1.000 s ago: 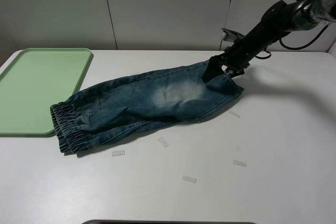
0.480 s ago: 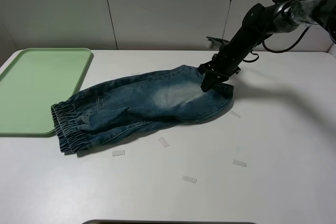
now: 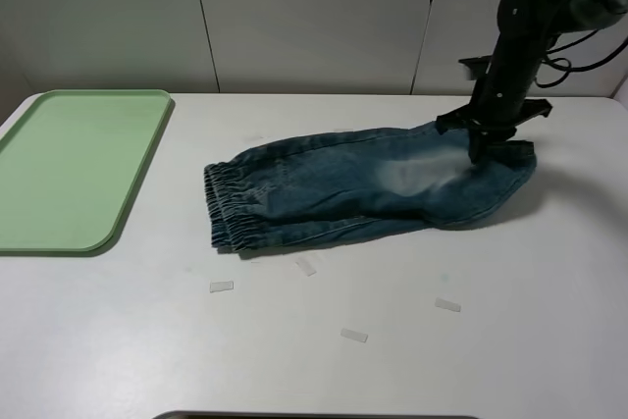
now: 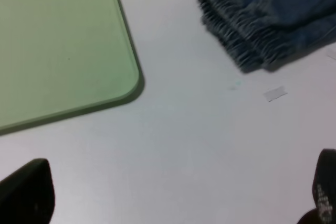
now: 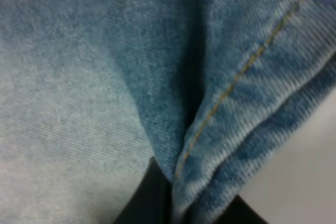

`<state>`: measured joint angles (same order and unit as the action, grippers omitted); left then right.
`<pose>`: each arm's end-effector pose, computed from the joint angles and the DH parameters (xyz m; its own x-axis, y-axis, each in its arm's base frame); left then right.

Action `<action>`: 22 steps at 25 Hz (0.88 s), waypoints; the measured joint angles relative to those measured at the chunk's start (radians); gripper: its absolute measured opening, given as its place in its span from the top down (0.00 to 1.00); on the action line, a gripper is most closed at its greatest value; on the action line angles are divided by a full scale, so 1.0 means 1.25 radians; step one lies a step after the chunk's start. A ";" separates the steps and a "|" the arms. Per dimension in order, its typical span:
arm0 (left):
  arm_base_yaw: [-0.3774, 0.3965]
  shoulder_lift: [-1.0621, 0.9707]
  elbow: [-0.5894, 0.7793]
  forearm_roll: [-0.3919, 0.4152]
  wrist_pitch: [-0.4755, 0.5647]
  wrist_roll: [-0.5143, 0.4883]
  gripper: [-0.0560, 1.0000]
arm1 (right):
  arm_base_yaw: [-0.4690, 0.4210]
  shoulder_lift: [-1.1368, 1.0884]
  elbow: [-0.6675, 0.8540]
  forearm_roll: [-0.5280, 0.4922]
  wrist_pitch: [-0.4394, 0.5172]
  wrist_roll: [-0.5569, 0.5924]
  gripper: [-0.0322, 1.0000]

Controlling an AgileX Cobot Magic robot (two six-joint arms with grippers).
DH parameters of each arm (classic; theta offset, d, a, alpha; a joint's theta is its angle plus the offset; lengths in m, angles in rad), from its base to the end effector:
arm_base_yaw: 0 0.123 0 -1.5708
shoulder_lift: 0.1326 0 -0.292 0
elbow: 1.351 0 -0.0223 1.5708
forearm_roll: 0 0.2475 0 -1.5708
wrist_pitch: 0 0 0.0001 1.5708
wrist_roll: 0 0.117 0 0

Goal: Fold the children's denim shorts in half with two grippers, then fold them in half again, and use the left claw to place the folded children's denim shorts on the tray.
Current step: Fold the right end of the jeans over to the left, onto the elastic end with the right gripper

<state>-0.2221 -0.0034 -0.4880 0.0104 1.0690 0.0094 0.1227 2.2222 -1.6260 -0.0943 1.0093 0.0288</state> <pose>0.0086 -0.0009 0.2594 -0.4563 0.1178 -0.8820 0.2190 0.9756 0.0170 0.4373 0.0445 0.1122 -0.9882 -0.1435 -0.0527 -0.1390 0.9870 -0.0807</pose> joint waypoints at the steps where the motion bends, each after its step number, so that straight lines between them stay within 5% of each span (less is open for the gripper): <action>1: 0.000 0.000 0.000 0.000 0.000 0.000 0.01 | -0.009 -0.019 0.025 -0.018 -0.009 0.017 0.93; 9: 0.000 0.000 0.000 0.000 0.000 0.000 0.01 | -0.046 -0.128 0.142 -0.121 -0.034 0.140 0.93; 22: 0.000 0.000 0.000 0.000 0.000 0.000 0.01 | 0.138 -0.155 0.143 -0.068 -0.037 0.175 0.93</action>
<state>-0.2221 -0.0034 -0.4880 0.0104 1.0690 0.0094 0.2954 2.0279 -1.4477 -0.1797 0.9634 0.2474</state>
